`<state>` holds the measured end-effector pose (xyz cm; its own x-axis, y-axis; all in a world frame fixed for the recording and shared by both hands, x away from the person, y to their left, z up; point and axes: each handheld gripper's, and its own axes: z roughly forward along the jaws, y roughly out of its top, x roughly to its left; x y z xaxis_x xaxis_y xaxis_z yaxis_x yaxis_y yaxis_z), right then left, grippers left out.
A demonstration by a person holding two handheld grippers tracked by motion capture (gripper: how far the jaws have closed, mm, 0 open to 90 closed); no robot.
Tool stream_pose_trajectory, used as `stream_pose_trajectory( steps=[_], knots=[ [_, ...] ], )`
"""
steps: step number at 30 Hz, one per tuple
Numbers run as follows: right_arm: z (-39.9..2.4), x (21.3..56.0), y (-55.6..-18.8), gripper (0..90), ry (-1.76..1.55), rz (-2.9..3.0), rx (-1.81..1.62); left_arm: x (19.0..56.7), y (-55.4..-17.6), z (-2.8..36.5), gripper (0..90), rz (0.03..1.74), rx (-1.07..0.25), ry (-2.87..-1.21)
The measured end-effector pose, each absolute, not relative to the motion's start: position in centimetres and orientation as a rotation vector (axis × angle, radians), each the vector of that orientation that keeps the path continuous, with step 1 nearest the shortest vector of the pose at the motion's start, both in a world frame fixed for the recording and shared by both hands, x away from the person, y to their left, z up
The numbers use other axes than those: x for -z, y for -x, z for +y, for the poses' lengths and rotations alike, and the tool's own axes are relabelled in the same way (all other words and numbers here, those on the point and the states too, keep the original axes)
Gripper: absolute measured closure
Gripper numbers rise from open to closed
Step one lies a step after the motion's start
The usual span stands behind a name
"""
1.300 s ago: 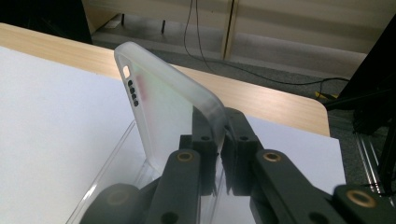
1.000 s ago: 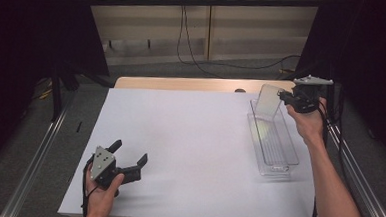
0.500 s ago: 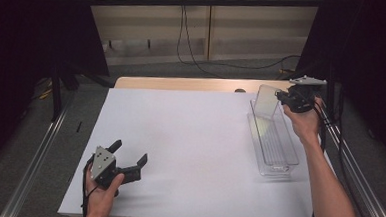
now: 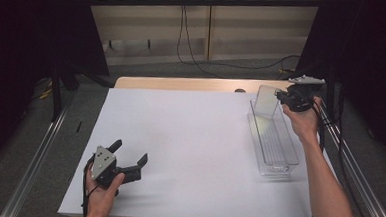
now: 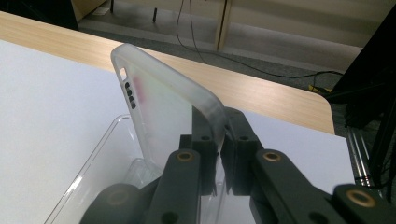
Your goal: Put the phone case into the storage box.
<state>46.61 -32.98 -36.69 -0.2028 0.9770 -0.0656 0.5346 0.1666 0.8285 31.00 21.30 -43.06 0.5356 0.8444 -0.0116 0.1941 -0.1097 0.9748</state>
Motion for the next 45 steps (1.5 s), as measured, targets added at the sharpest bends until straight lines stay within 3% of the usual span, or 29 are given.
stream_pose_trajectory(
  steps=[45],
  knots=[
    [-34.4,36.4,-49.3,82.8,-1.483,1.885,-0.965,43.2,-31.0,20.9,2.0,0.888,-0.693,-1.632]
  ],
)
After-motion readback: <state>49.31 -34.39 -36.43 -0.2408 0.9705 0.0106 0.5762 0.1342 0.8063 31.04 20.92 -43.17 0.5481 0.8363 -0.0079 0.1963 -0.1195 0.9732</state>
